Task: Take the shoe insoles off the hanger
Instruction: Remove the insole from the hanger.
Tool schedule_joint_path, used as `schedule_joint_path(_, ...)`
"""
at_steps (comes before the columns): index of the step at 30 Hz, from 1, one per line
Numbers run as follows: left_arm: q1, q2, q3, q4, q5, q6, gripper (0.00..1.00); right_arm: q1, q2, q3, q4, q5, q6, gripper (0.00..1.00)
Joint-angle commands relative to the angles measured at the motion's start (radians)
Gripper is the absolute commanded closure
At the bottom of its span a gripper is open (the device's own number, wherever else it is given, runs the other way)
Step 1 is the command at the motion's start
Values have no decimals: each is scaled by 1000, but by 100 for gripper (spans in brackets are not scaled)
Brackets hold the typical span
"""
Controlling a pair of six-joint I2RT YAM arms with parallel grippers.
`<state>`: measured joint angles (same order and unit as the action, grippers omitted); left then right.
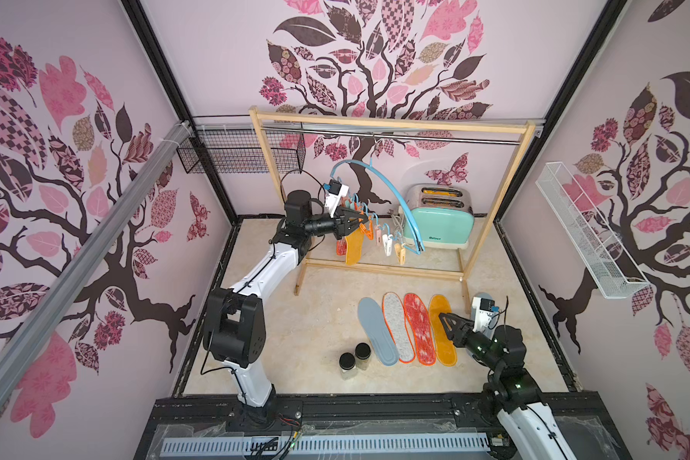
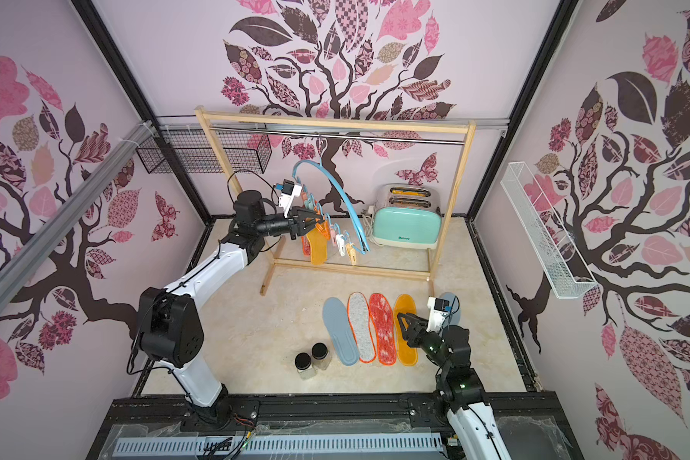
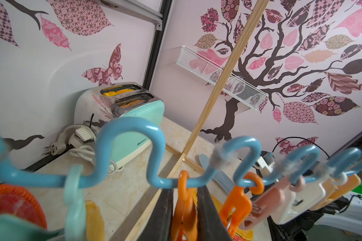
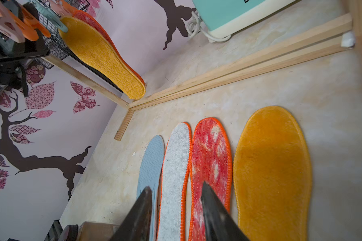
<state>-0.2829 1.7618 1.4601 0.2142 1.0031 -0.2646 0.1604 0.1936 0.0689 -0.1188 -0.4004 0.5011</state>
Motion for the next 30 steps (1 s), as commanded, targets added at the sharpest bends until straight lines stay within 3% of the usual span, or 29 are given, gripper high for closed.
schedule_joint_path(1, -8, -30, -7, -35, -7, 25, 84, 15, -4, 12, 78, 4, 11, 58)
schedule_joint_path(8, -14, -39, -7, -45, -13, 41, 78, 15, 57, 22, 97, 3, 10, 58)
schedule_joint_path(17, -22, -53, -7, -124, -29, 79, 46, 16, 55, 19, 100, 12, 11, 57)
schedule_joint_path(25, -53, -95, -35, -201, -66, 125, 42, 18, 64, 20, 103, 17, 11, 57)
schedule_joint_path(30, -56, -191, -121, -212, -113, 112, 42, 18, 81, 23, 108, 18, 11, 57)
